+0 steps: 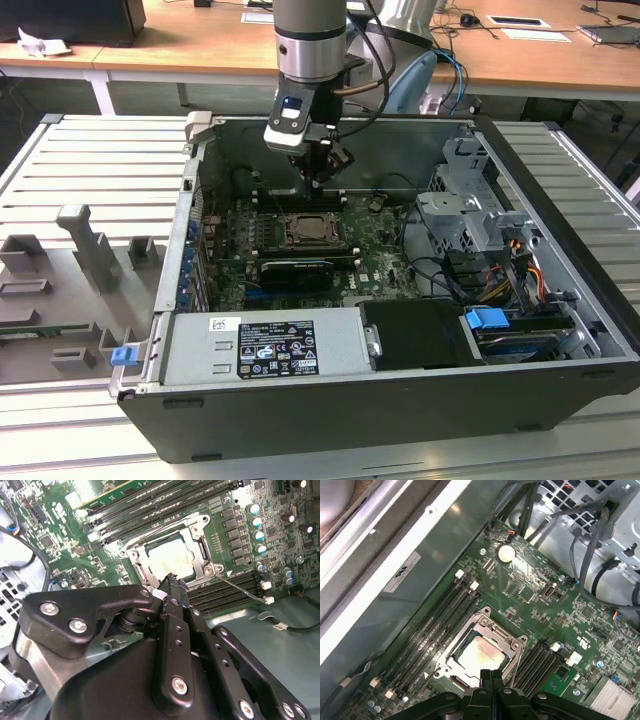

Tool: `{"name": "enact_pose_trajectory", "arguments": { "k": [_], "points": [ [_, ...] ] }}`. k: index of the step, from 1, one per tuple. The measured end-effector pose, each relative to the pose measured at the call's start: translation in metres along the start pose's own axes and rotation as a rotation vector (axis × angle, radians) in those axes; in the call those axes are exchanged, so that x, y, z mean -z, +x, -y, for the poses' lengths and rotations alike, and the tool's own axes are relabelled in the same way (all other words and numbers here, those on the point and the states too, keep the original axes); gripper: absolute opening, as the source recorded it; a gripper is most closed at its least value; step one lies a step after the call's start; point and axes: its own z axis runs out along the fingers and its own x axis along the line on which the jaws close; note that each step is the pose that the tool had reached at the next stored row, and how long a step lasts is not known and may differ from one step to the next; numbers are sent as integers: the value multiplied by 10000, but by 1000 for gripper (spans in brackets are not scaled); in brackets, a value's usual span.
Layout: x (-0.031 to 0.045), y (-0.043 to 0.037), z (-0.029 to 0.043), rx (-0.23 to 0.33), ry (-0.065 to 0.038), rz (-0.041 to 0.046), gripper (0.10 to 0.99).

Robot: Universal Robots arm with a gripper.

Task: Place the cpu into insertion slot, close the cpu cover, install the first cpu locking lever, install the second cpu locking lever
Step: 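Install the first cpu locking lever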

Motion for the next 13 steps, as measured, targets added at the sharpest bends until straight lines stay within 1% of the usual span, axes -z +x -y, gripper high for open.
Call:
{"name": "enact_pose_trajectory", "arguments": {
  "k": [2,5,8,11,12,13],
  "points": [
    [0,0,0,489,-36,-18,106],
    [0,0,0,966,-72,-35,106],
    [0,0,0,1764,-132,-64,106],
    [0,1,0,2268,-170,-83,106],
    [0,1,0,2584,-194,-94,106],
    [0,1,-1,2747,-206,-100,106]
  ]
}}
